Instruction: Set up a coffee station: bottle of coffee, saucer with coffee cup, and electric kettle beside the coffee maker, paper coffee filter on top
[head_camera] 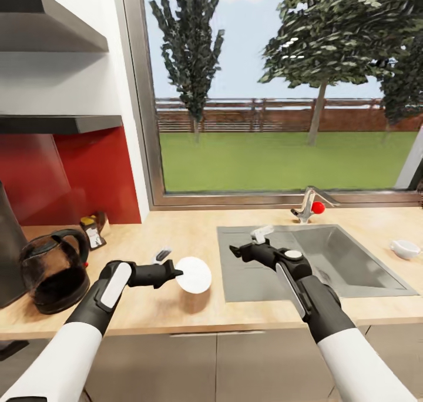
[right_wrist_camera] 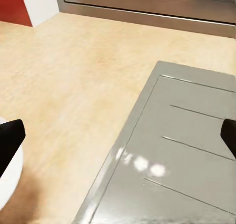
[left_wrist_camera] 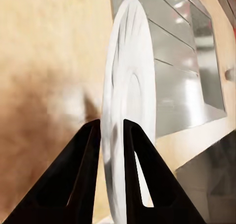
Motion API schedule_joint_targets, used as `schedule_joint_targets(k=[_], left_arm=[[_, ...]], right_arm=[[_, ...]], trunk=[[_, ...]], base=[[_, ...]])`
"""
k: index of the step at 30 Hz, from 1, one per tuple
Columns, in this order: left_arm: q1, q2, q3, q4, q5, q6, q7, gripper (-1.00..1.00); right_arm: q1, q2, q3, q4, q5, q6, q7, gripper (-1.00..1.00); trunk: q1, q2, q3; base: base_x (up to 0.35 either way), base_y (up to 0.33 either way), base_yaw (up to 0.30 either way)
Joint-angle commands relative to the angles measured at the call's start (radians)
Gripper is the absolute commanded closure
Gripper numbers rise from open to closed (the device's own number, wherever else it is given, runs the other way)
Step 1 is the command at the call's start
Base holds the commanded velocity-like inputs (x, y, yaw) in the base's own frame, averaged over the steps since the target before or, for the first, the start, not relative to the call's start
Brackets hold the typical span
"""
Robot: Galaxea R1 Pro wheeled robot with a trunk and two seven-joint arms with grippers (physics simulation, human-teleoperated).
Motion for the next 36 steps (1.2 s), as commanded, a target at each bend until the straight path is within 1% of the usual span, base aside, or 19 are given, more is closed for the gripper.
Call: schedule_joint_targets(k=[1, 11, 21, 23, 25, 27, 28, 30, 31, 33, 34, 36], left_arm=[[-0.001, 0.0, 0.0, -0.001, -0.008, 0.003, -0.008, 1.0], [-0.001, 0.0, -0.001, -0.002, -0.008, 0.004, -0.009, 1.0], [0.0, -0.002, -0.001, -0.003, -0.008, 0.004, -0.017, 1.0], [0.001, 0.0, -0.001, -0.002, -0.008, 0.004, -0.04, 1.0], [0.006, 0.005, -0.001, -0.002, -0.01, 0.004, -0.089, 1.0], [0.034, 0.012, -0.002, -0.003, -0.014, 0.002, -0.141, 1.0], [0.063, 0.017, -0.004, -0.003, -0.016, 0.0, -0.178, 1.0], [0.1, 0.031, -0.008, -0.004, -0.018, -0.005, -0.23, 1.0], [0.12, 0.043, -0.009, -0.004, -0.018, -0.007, -0.257, 1.0], [0.16, 0.077, -0.011, -0.004, -0.019, -0.01, -0.313, 1.0], [0.17, 0.086, -0.011, -0.004, -0.019, -0.011, -0.327, 1.0], [0.211, 0.125, -0.011, -0.003, -0.021, -0.013, -0.378, 1.0]], right_arm=[[-0.001, -0.001, 0.001, -0.001, -0.009, 0.005, -0.003, -1.0], [0.001, -0.001, 0.002, 0.0, -0.009, 0.003, -0.003, -1.0], [0.001, 0.001, 0.004, 0.002, -0.009, 0.002, -0.004, -1.0], [0.001, 0.001, 0.004, 0.003, -0.009, 0.002, -0.004, -1.0], [0.001, 0.001, 0.004, 0.004, -0.009, 0.002, -0.004, -1.0], [0.001, 0.001, 0.004, 0.005, -0.009, 0.002, -0.004, -1.0], [0.001, 0.001, 0.005, 0.006, -0.009, 0.003, -0.004, -1.0], [0.001, 0.001, 0.005, 0.006, -0.009, 0.003, -0.004, -1.0], [0.001, 0.001, 0.005, 0.006, -0.009, 0.003, -0.004, -1.0], [0.001, 0.001, 0.005, 0.006, -0.008, 0.003, -0.004, -1.0], [0.001, 0.001, 0.005, 0.007, -0.008, 0.003, -0.004, -1.0], [0.001, 0.001, 0.005, 0.007, -0.007, 0.003, -0.004, -1.0]], trunk=[[0.0, -0.002, -0.002], [0.0, -0.002, 0.002], [0.0, -0.002, 0.016], [0.0, -0.002, 0.019], [0.0, -0.002, 0.021], [0.0, -0.002, 0.024], [0.0, -0.002, 0.026], [0.0, -0.002, 0.028], [0.0, -0.002, 0.028], [0.0, -0.002, 0.029], [0.0, -0.002, 0.029], [0.0, -0.002, 0.029]], base=[[-0.323, 0.0, 0.0], [-0.334, 0.0, 0.009], [-0.337, 0.0, 0.137], [-0.337, 0.0, 0.155], [-0.337, 0.0, 0.155], [-0.335, 0.0, 0.156], [-0.287, 0.0, 0.156], [-0.16, 0.0, 0.136], [-0.08, 0.0, 0.076], [-0.042, 0.0, 0.04], [-0.026, 0.0, 0.025], [-0.014, 0.0, 0.013]])
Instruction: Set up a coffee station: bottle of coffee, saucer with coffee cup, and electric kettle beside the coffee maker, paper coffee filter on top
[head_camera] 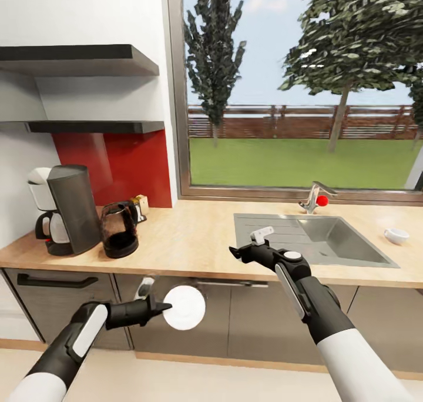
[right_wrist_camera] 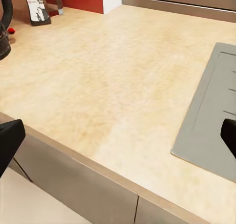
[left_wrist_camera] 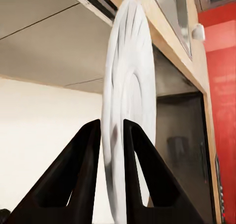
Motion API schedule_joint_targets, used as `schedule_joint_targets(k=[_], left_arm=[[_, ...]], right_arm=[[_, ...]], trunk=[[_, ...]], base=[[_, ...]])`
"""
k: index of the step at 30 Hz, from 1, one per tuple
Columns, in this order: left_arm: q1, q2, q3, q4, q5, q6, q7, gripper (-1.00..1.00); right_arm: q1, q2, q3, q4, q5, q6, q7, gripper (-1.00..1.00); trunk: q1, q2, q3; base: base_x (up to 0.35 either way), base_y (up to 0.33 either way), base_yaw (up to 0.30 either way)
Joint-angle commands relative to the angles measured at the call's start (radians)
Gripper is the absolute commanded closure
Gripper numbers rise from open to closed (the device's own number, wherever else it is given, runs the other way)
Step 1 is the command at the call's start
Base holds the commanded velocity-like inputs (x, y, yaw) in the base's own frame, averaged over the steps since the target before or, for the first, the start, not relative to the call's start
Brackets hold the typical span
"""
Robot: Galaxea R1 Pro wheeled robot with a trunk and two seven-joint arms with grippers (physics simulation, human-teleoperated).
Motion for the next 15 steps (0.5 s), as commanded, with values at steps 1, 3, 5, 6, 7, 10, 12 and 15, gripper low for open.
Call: schedule_joint_targets(k=[1, 3, 5, 6, 7, 10, 12, 15], left_arm=[[0.023, 0.021, 0.0, 0.0, 0.007, 0.002, -0.025, 1.0], [0.069, 0.056, 0.0, 0.0, 0.005, -0.012, -0.061, 1.0], [0.141, 0.097, 0.001, 0.005, 0.004, -0.05, -0.107, 1.0], [0.163, 0.108, 0.002, 0.009, 0.004, -0.07, -0.12, 1.0], [0.185, 0.116, 0.005, 0.013, 0.003, -0.096, -0.129, 1.0], [0.253, 0.137, 0.012, 0.019, 0.003, -0.195, -0.143, 1.0], [0.28, 0.142, 0.014, 0.021, 0.003, -0.227, -0.144, 1.0], [0.302, 0.145, 0.014, 0.044, 0.003, -0.247, -0.145, 1.0]], right_arm=[[-0.001, -0.001, 0.002, -0.001, -0.008, 0.006, -0.002, -1.0], [-0.001, -0.001, 0.001, -0.001, -0.008, 0.006, -0.002, -1.0], [0.001, -0.001, 0.001, 0.002, -0.008, 0.005, -0.002, -1.0], [0.007, -0.001, 0.001, 0.003, -0.009, 0.004, -0.002, -1.0], [0.019, -0.001, 0.001, 0.003, -0.009, 0.0, -0.002, -1.0], [0.095, 0.0, 0.001, 0.001, -0.01, -0.117, -0.005, -1.0], [0.151, 0.0, 0.001, 0.0, -0.009, -0.283, -0.007, -1.0], [0.245, 0.0, -0.001, 0.0, -0.008, -0.567, -0.048, -1.0]], trunk=[[0.0, -0.002, -0.002], [0.0, -0.002, -0.002], [0.0, -0.002, -0.002], [0.0, -0.002, -0.002], [0.0, -0.002, -0.002], [0.0, -0.002, -0.002], [0.0, -0.002, -0.002], [0.0, -0.002, -0.002]], base=[[-0.007, 0.0, 0.007], [-0.004, 0.0, 0.003], [-0.001, 0.0, 0.001], [0.0, 0.0, 0.0], [0.0, 0.0, 0.0], [0.0, 0.0, 0.0], [0.0, 0.0, 0.0], [0.0, 0.0, 0.0]])
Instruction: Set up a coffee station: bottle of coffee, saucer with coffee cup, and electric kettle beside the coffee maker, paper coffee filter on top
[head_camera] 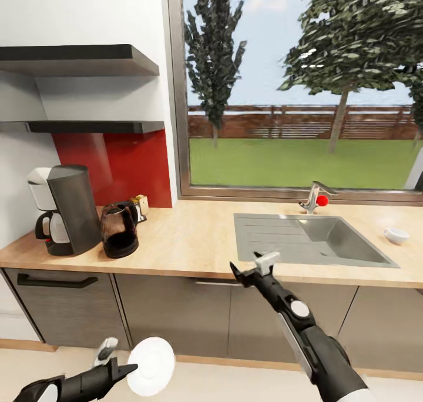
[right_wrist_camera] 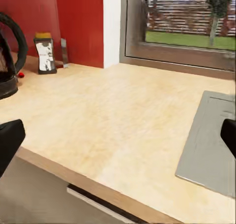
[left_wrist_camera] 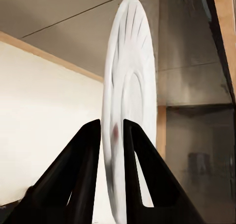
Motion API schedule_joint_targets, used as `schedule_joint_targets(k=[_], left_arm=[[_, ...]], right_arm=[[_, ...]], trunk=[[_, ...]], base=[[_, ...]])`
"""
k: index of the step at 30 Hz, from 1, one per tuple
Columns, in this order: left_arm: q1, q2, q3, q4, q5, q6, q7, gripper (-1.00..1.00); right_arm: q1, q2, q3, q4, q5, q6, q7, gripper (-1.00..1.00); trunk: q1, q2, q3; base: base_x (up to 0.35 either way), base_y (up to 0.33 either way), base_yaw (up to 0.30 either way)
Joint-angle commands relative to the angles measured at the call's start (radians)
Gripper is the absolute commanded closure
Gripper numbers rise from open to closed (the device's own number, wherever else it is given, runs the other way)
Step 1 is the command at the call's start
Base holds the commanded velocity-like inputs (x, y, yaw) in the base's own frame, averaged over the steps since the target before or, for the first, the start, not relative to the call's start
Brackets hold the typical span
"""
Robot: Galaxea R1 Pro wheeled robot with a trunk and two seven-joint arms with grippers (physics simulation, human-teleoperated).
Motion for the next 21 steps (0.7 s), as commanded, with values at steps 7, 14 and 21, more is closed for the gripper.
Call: schedule_joint_targets(k=[7, 14, 21], left_arm=[[0.008, -0.002, -0.002, 0.084, 0.004, -0.139, -0.001, 1.0], [0.008, 0.001, 0.0, 0.137, 0.004, -0.161, -0.085, 1.0], [0.008, 0.002, 0.02, 0.139, 0.013, -0.163, -0.108, 1.0]], right_arm=[[0.179, 0.0, 0.002, 0.144, 0.047, -0.507, -0.355, -1.0], [0.244, 0.015, 0.005, 0.452, 0.096, -0.776, -0.513, -1.0], [0.25, 0.033, 0.005, 0.699, 0.1, -0.781, -0.536, -1.0]], trunk=[[0.0, -0.002, -0.002], [0.0, -0.002, -0.002], [0.0, -0.002, -0.002]], base=[[0.0, 0.0, 0.0], [0.0, 0.0, 0.0], [0.0, 0.0, 0.0]])
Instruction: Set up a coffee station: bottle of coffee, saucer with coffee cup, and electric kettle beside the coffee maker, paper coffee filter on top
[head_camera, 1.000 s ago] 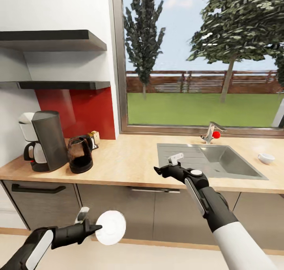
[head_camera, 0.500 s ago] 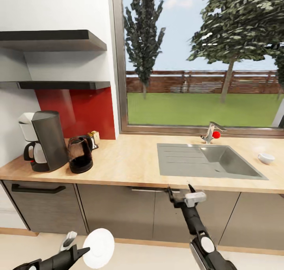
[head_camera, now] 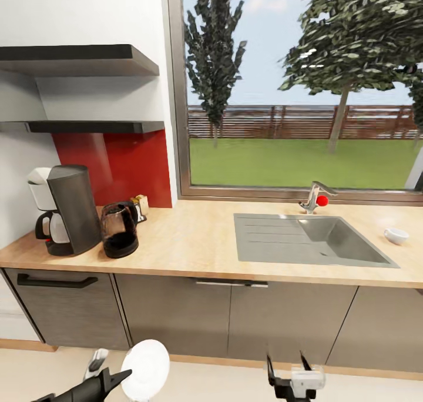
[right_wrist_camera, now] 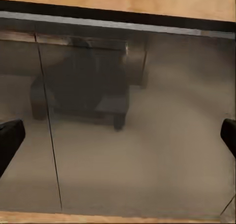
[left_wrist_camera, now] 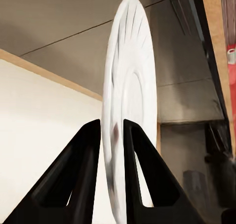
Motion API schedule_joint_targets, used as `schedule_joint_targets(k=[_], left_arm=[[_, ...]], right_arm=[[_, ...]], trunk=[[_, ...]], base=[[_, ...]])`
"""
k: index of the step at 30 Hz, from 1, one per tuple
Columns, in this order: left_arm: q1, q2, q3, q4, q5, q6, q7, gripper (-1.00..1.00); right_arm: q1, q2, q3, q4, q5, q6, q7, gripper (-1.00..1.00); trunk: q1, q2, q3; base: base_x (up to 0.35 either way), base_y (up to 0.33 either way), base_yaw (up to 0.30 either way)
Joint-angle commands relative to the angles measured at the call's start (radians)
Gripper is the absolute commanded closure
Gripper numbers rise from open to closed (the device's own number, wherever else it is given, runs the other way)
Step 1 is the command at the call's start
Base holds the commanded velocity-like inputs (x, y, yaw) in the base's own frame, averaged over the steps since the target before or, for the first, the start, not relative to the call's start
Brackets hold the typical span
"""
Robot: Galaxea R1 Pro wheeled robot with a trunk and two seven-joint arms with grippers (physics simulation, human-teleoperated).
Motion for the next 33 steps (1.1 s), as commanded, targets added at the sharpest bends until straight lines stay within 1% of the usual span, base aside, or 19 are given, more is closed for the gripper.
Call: schedule_joint_targets(k=[1, 3, 5, 6, 8, 9, 10, 12, 13, 15, 16, 19, 23, 26, 31, 32, 33], left_arm=[[-0.001, 0.0, 0.009, 0.0, 0.002, 0.005, 0.001, 1.0], [-0.001, 0.0, 0.027, 0.0, 0.0, 0.004, 0.003, 1.0], [-0.001, -0.001, 0.046, 0.0, -0.002, 0.003, 0.006, 1.0], [-0.002, 0.0, 0.063, 0.0, -0.003, 0.003, 0.008, 1.0], [-0.002, -0.001, 0.079, -0.001, -0.004, 0.003, 0.009, 1.0], [-0.002, 0.0, 0.084, -0.001, -0.004, 0.003, 0.01, 1.0], [-0.002, 0.0, 0.096, -0.001, -0.004, 0.003, 0.011, 1.0], [-0.004, 0.001, 0.114, -0.001, -0.005, 0.003, 0.018, 1.0], [-0.005, 0.001, 0.125, -0.001, -0.005, 0.003, 0.027, 1.0], [-0.007, 0.001, 0.141, -0.001, -0.005, 0.003, 0.051, 1.0], [-0.012, 0.001, 0.168, -0.002, -0.004, 0.005, 0.101, 1.0], [-0.017, 0.001, 0.188, -0.011, -0.004, 0.006, 0.152, 1.0], [-0.018, 0.002, 0.193, -0.017, -0.003, 0.006, 0.188, 1.0], [-0.018, 0.002, 0.194, -0.018, 0.004, 0.008, 0.201, 1.0], [-0.018, 0.001, 0.196, -0.02, 0.008, 0.01, 0.202, 1.0], [-0.012, 0.001, 0.242, -0.019, 0.011, 0.011, 0.202, 1.0], [-0.01, 0.0, 0.26, -0.019, 0.011, 0.011, 0.201, 1.0]], right_arm=[[-0.001, 0.0, 0.006, 0.024, 0.002, 0.001, -0.009, -1.0], [-0.001, 0.002, 0.006, 0.073, 0.003, 0.013, -0.009, -1.0], [-0.001, 0.003, 0.007, 0.114, 0.003, 0.054, -0.009, -1.0], [-0.001, 0.003, 0.006, 0.134, 0.001, 0.138, -0.009, -1.0], [-0.001, 0.005, 0.004, 0.136, -0.002, 0.262, -0.007, -1.0], [-0.001, 0.005, 0.004, 0.134, -0.003, 0.298, -0.006, -1.0], [-0.001, 0.007, 0.003, 0.122, -0.004, 0.402, -0.005, -1.0], [-0.001, 0.016, 0.003, 0.098, -0.005, 0.522, -0.003, -1.0], [-0.001, 0.02, 0.003, 0.09, -0.006, 0.569, -0.003, -1.0], [-0.001, 0.024, 0.003, 0.082, -0.006, 0.62, -0.002, -1.0], [-0.001, 0.031, 0.003, 0.069, -0.006, 0.661, -0.002, -1.0], [-0.001, 0.037, 0.003, 0.013, -0.006, 0.677, -0.002, -1.0], [-0.001, 0.041, 0.004, -0.008, -0.007, 0.68, -0.005, -1.0], [-0.001, 0.047, 0.004, -0.009, -0.008, 0.679, -0.005, -1.0], [-0.001, 0.051, 0.004, -0.009, -0.008, 0.68, -0.006, -1.0], [-0.001, 0.051, 0.002, 0.005, -0.007, 0.679, -0.006, -1.0], [-0.001, 0.052, 0.002, 0.014, -0.006, 0.679, -0.006, -1.0]], trunk=[[0.0, -0.002, -0.002], [0.0, -0.002, -0.002], [0.0, -0.002, -0.002], [0.0, -0.002, -0.002], [0.0, -0.002, -0.002], [0.0, -0.002, -0.002], [0.0, -0.002, -0.002], [0.0, -0.002, -0.002], [0.0, -0.002, -0.002], [0.0, -0.002, -0.002], [0.0, -0.002, -0.002], [0.0, -0.002, -0.002], [0.0, -0.002, -0.002], [0.0, -0.002, -0.002], [0.0, -0.002, -0.002], [0.0, -0.002, -0.002], [0.0, -0.002, -0.002]], base=[[0.0, 0.0, 0.0], [0.0, 0.0, 0.0], [0.0, 0.0, 0.0], [0.0, 0.0, 0.0], [0.0, 0.0, 0.0], [0.0, 0.0, 0.0], [0.0, 0.0, 0.0], [0.0, 0.0, 0.0], [0.0, 0.0, 0.0], [0.0, 0.0, 0.0], [0.0, 0.0, 0.0], [0.0, 0.0, 0.0], [0.0, 0.0, 0.0], [0.0, 0.0, 0.0], [0.0, 0.0, 0.0], [0.0, 0.0, 0.077], [0.0, 0.0, 0.148]])
